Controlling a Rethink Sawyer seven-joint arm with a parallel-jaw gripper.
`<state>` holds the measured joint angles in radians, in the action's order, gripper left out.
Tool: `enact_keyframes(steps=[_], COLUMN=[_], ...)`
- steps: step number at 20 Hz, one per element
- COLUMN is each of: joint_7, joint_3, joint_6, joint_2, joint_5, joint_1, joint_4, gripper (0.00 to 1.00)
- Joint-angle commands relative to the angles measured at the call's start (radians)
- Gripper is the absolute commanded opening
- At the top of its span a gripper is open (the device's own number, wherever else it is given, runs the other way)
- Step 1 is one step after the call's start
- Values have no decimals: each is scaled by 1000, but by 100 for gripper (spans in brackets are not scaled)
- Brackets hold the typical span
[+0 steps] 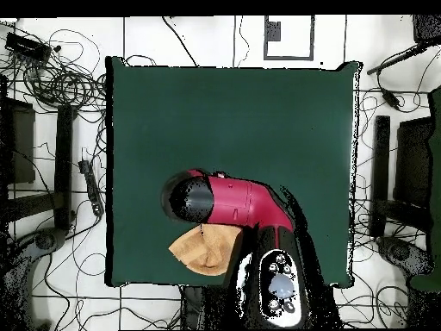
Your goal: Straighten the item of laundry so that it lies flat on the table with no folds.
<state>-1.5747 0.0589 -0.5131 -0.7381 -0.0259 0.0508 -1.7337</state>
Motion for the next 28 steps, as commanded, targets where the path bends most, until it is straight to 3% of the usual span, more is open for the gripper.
enact_keyframes(steps=[1,11,19,28], joint_7=[-136,-145,-162,-147], joint_3=[-101,-107,-103,-102], joint_6=[111,195,306,335], joint_2=[64,93,173,217], joint_5=[-15,-11,-25,-35], joint_1=[10,21,18,20], joint_4=[-161,-189,-184,-190], gripper=[100,100,100,100])
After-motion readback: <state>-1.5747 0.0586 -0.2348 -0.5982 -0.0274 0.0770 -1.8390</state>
